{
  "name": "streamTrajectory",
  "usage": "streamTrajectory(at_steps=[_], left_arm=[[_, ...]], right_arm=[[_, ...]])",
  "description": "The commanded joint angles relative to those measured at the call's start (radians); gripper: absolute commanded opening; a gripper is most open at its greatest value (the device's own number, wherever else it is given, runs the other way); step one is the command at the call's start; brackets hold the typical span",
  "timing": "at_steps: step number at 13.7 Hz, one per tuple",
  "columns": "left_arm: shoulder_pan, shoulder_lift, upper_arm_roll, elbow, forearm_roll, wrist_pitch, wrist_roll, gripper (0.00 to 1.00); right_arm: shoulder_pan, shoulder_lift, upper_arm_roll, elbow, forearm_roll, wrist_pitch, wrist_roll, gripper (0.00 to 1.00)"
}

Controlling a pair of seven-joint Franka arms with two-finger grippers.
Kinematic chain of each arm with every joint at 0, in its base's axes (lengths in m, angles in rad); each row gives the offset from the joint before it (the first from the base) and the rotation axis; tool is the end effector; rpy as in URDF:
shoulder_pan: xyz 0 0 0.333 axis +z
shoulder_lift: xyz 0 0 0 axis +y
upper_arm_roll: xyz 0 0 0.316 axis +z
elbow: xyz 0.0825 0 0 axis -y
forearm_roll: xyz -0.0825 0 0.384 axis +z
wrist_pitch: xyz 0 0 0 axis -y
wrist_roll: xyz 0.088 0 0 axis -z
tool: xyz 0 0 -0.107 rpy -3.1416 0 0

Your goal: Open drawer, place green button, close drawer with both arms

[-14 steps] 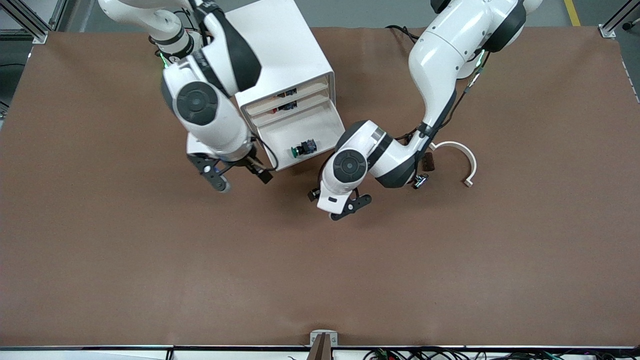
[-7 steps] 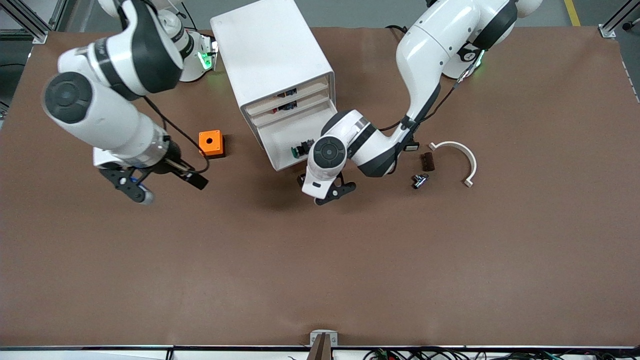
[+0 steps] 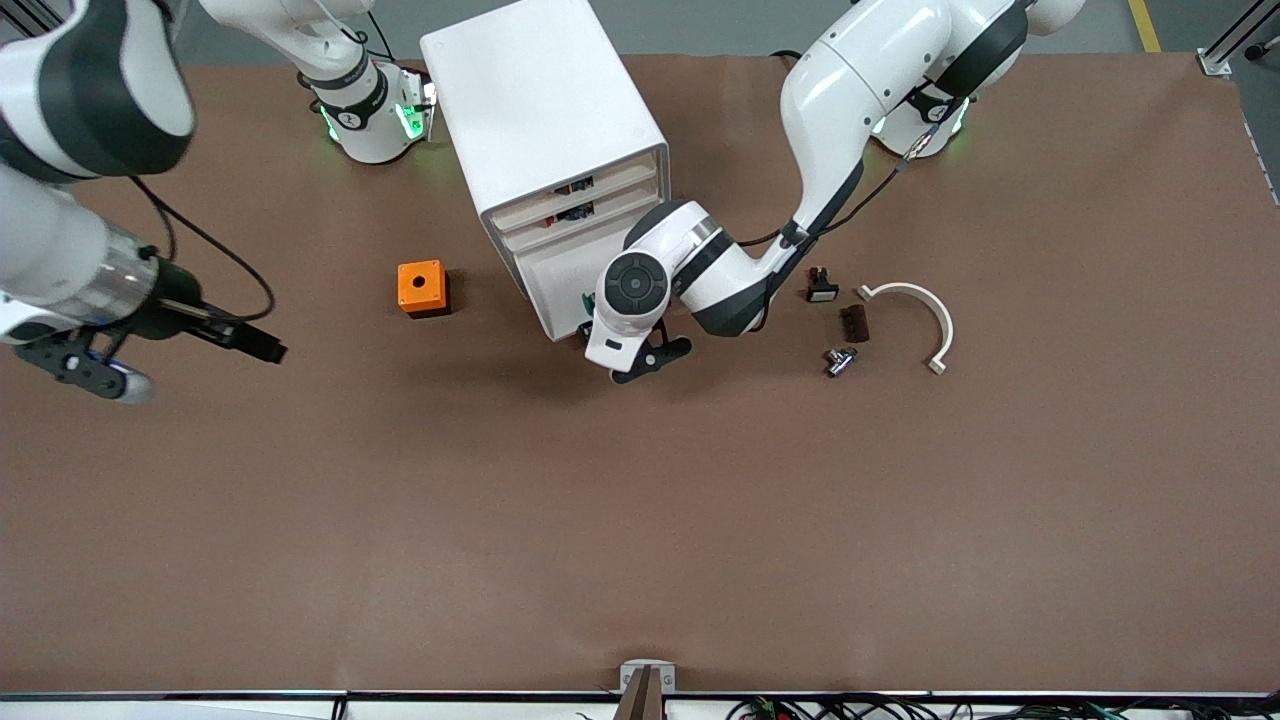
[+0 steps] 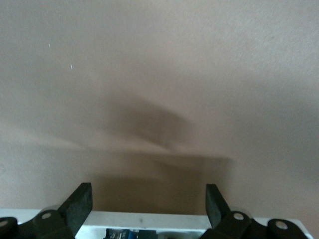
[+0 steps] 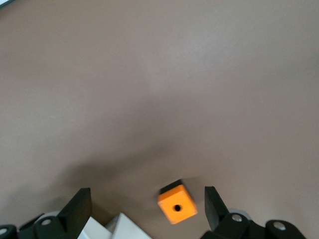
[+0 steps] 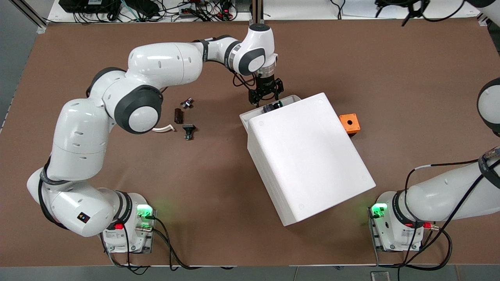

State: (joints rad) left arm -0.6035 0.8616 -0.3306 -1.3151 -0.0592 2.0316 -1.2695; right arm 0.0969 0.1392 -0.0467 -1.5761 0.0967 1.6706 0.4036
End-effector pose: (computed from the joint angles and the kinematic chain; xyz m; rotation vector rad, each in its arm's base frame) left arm 0.4754 -0.5561 0.2310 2.9756 0.6981 -0.4935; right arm 0.5993 0.0412 0.5505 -3.0120 0.5557 0.0973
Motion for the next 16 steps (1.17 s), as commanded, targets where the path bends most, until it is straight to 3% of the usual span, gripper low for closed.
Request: streamTrajectory(at_steps=[1,6,12,16], left_arm=[[0.008,-0.036,-0.007,-0.045,-0.066,-0.002,-0.022,1.0],[0.008,-0.033,-0.033,-0.064,-0.16,-0.002,-0.022,1.0],[0.007,-0.026,-0.061,-0.081,-0.264,-0.002,-0.021,1.0],[-0.001,-0.021,-0.062,-0.102,-0.315,-0.001,-0.014,1.0]], right_arm=[[-0.08,-0.038,0.021,-0.016,-0.008,-0.012,-0.168,1.0],[-0.12,-0.082,0.021,-0.021,-0.109,-0.005,-0.36,1.0],[-0.123,-0.147,0.021,-0.054,-0.12,-0.003,-0.414,1.0],[-0.123,-0.141,0.021,-0.004,-0.178,-0.009,-0.433,1.0]])
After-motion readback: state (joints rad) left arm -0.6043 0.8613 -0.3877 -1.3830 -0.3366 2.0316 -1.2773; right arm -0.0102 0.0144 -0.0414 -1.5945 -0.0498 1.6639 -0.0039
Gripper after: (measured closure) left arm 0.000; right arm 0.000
